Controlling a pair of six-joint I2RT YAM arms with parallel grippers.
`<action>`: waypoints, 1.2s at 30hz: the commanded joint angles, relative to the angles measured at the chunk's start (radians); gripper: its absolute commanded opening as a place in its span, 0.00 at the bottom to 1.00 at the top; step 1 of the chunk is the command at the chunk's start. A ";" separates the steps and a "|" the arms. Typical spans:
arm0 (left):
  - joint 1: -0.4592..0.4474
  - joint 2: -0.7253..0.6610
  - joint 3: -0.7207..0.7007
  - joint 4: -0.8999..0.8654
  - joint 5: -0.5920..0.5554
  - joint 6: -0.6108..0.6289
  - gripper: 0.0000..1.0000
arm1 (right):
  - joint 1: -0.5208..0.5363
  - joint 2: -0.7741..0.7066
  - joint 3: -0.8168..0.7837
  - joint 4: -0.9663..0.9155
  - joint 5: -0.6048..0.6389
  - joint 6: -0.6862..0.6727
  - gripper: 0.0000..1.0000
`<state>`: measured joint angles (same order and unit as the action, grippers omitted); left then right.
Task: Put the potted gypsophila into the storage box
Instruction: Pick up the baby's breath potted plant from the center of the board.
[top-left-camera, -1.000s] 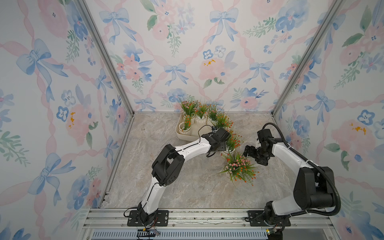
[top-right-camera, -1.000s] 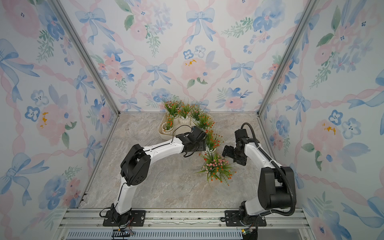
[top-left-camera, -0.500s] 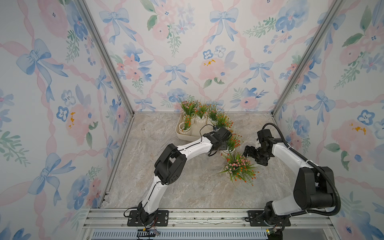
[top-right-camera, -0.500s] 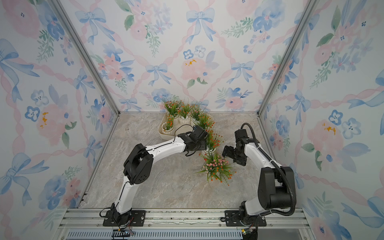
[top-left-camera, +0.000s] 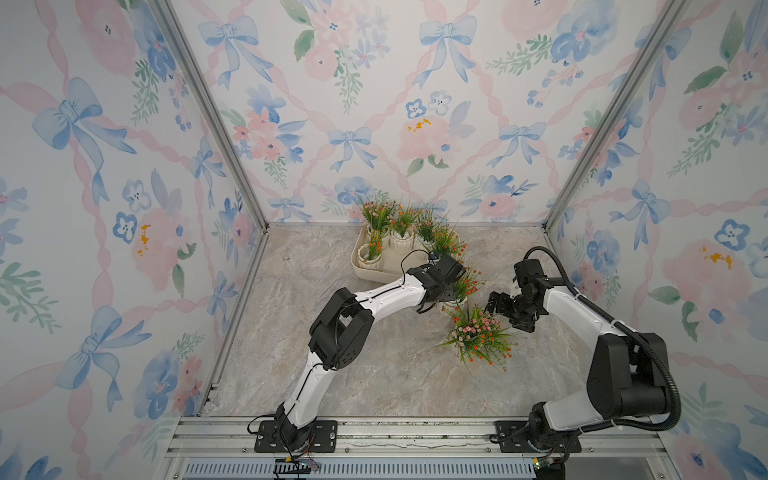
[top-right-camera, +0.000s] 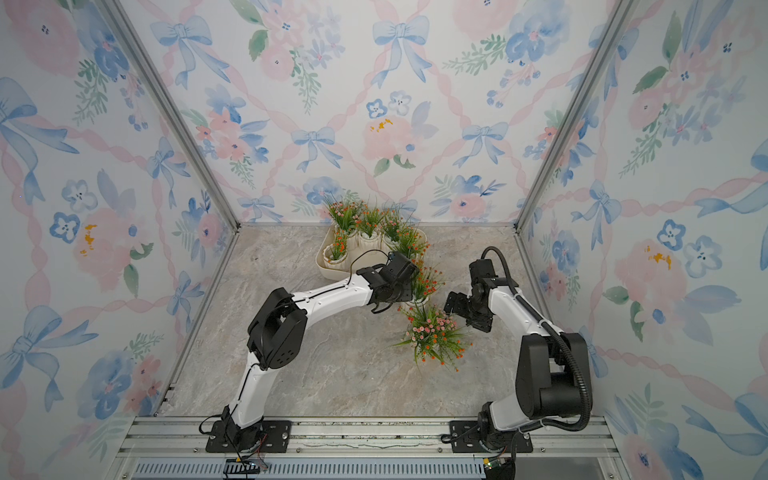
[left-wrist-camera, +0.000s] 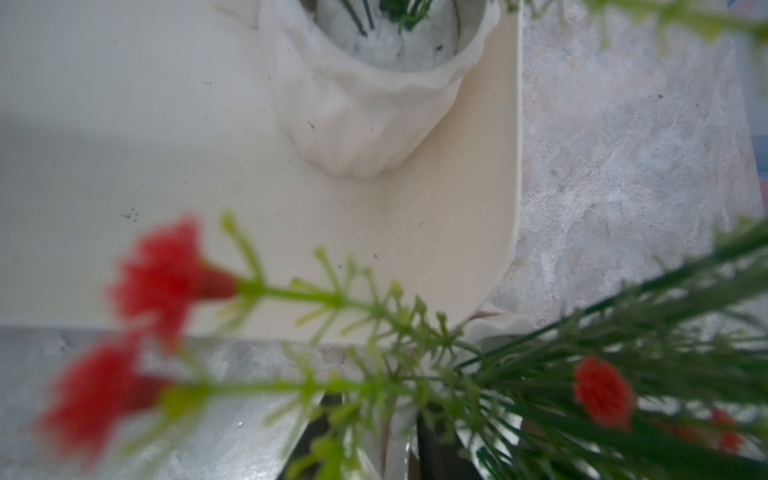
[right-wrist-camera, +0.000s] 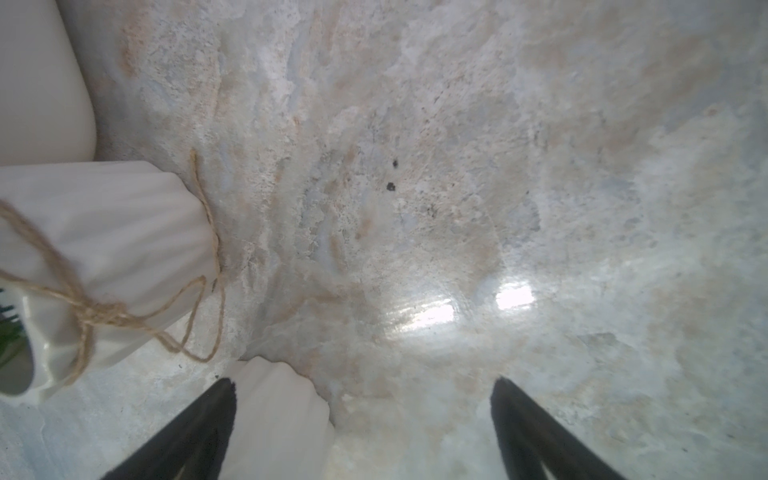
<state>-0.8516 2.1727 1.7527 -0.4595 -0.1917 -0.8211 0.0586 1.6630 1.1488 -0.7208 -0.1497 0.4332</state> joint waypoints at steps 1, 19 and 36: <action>0.002 -0.012 -0.030 -0.024 -0.015 0.009 0.24 | -0.008 0.030 -0.024 0.004 -0.011 -0.007 0.97; -0.001 -0.084 -0.098 -0.026 -0.010 0.051 0.00 | -0.002 0.053 -0.029 0.024 -0.029 0.002 0.97; 0.011 -0.266 -0.174 -0.072 -0.007 0.158 0.00 | 0.018 0.078 -0.001 0.021 -0.031 0.003 0.97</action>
<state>-0.8539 1.9938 1.5726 -0.5331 -0.1856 -0.6952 0.0635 1.7012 1.1290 -0.6933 -0.1722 0.4335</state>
